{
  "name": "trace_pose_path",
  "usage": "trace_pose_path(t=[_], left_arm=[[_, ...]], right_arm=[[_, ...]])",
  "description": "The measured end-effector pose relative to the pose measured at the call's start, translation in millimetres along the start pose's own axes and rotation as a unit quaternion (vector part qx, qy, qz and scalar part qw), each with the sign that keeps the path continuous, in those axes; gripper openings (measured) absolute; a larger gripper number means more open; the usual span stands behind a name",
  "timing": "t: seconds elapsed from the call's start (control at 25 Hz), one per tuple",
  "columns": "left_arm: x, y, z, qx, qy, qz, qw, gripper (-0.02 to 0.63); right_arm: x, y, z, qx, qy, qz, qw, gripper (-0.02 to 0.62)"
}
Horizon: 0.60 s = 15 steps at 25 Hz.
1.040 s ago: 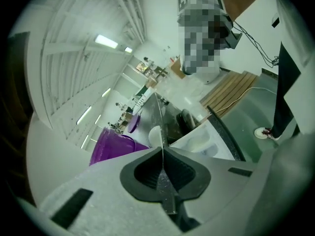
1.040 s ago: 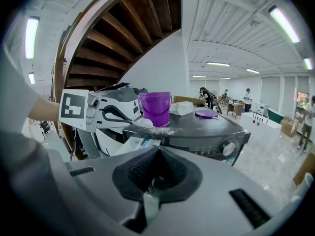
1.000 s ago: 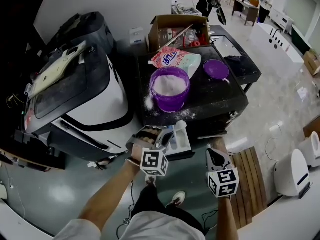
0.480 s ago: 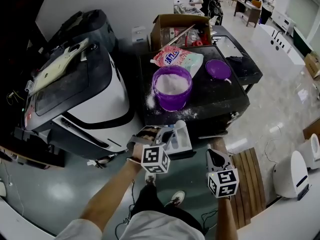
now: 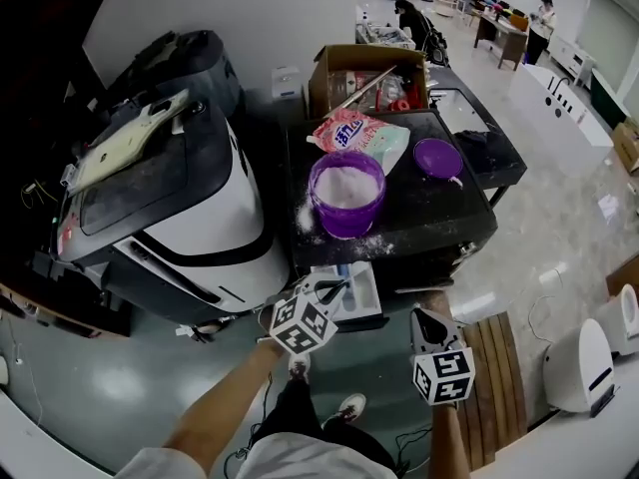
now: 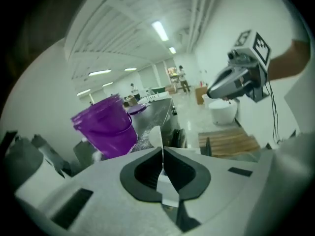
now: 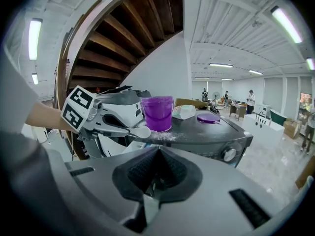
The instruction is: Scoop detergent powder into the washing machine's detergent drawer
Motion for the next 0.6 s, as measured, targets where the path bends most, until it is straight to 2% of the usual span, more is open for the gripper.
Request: trace_pose_path(t=[0.08, 0.12, 0.2, 0.28, 0.32, 0.36, 0.4, 0.48, 0.6], left_arm=[[-3, -5, -6, 0.019, -0.095, 0.021, 0.995, 0.012], [-5, -8, -10, 0.03, -0.144, 0.034, 0.9886, 0.012], [-10, -18, -17, 0.056, -0.242, 0.059, 0.9669, 0.013], [-15, -29, -21, 0.088, -0.327, 0.084, 0.937, 0.014], [-20, -35, -23, 0.103, -0.358, 0.098, 0.9229, 0.013], [-25, -41, -26, 0.115, -0.377, 0.111, 0.9123, 0.014], [-31, -46, -28, 0.122, -0.383, 0.122, 0.9073, 0.014], [-43, -58, -35, 0.127, -0.366, 0.137, 0.9115, 0.014], [-60, -79, -49, 0.112, -0.312, 0.151, 0.9312, 0.014]], right_arm=[[-5, -1, 7, -0.002, 0.006, 0.008, 1.0, -0.003], [-9, 0, 11, -0.003, 0.009, 0.012, 1.0, -0.003], [-17, 0, 14, -0.006, 0.013, 0.02, 1.0, -0.003], [-25, -2, 15, -0.005, 0.014, 0.025, 1.0, -0.003], [-30, -4, 15, -0.003, 0.014, 0.027, 1.0, -0.003], [-36, -5, 16, 0.0, 0.013, 0.03, 0.999, -0.003], [-44, -6, 18, 0.004, 0.009, 0.035, 0.999, -0.003], [-63, -8, 23, 0.014, 0.0, 0.051, 0.999, -0.003], [-95, -13, 28, 0.038, -0.012, 0.077, 0.996, -0.003]])
Point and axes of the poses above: the fingertips, and each gripper's own axes: y forward along the fingers, z to its right, x out of its underside, the point moved 1 cm from there along -y, backward along the fingers, and after that the axes turned 12 degrees about -y, right-handed, at the moved point
